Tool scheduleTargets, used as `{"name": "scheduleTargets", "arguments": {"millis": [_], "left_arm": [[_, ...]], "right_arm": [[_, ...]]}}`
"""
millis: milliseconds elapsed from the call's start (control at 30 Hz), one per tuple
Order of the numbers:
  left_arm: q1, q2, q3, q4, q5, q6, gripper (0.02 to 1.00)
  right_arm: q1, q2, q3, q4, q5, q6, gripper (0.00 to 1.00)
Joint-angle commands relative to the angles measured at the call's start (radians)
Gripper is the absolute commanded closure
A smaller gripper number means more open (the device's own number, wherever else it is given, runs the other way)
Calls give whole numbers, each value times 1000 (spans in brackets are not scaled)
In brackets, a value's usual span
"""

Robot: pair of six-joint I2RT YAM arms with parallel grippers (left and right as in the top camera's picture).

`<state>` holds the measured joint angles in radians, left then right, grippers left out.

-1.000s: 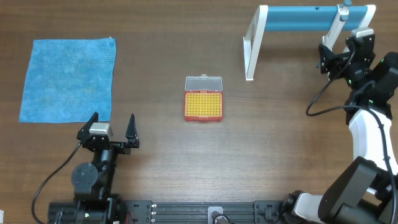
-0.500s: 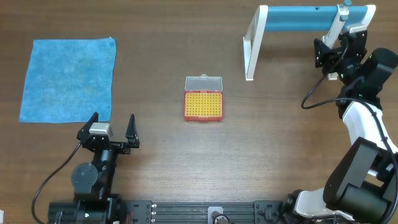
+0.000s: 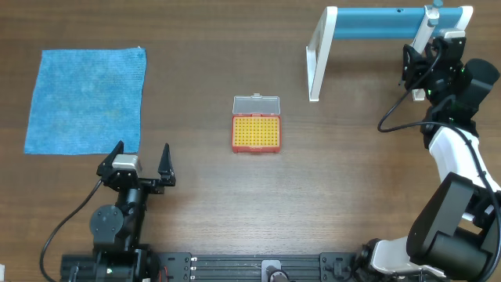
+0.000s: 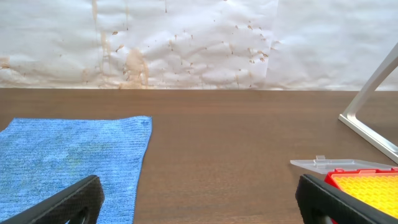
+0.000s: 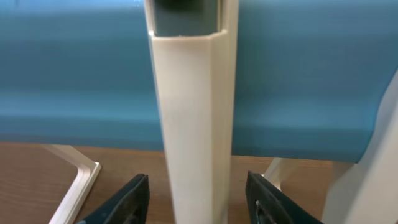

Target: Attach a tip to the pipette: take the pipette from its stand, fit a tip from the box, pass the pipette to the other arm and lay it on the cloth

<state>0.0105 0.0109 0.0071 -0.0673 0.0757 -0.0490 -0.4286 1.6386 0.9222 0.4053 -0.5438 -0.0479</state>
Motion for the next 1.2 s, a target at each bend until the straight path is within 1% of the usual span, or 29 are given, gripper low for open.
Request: {"name": "scheduleTargets", "arguments": {"millis": [33,100,200,433,500,533,633,867,1033,1200], "left_arm": [[1,-8,-2,-6,14,13,20],[1,-8,-2,-6,14,13,20],[1,-8,-2,-6,14,13,20],[1,-8,-2,-5,15,13,20],[1,-8,-2,-6,14,13,20],[1,-8,-2,-6,14,13,20],[1,-8,-2,-6,14,13,20],[1,-8,-2,-6,15,13,20],[1,-8,-2,-6,14,13,20],[1,-8,-2,-6,14,13,20]], "right_arm": [[10,8,18,5,13,19,581],[10,8,18,5,13,19,647],[10,8,18,5,13,19,678],[10,8,18,4,13,19,805],[10,8,18,4,13,18,814],[10,8,18,4,13,18,864],[8,8,18,4,13,18,919],[6,-14,18,4,13,18,921],[6,-87,18,-13,14,18,921],[-15,-224,18,-103,17,10,921]]}}
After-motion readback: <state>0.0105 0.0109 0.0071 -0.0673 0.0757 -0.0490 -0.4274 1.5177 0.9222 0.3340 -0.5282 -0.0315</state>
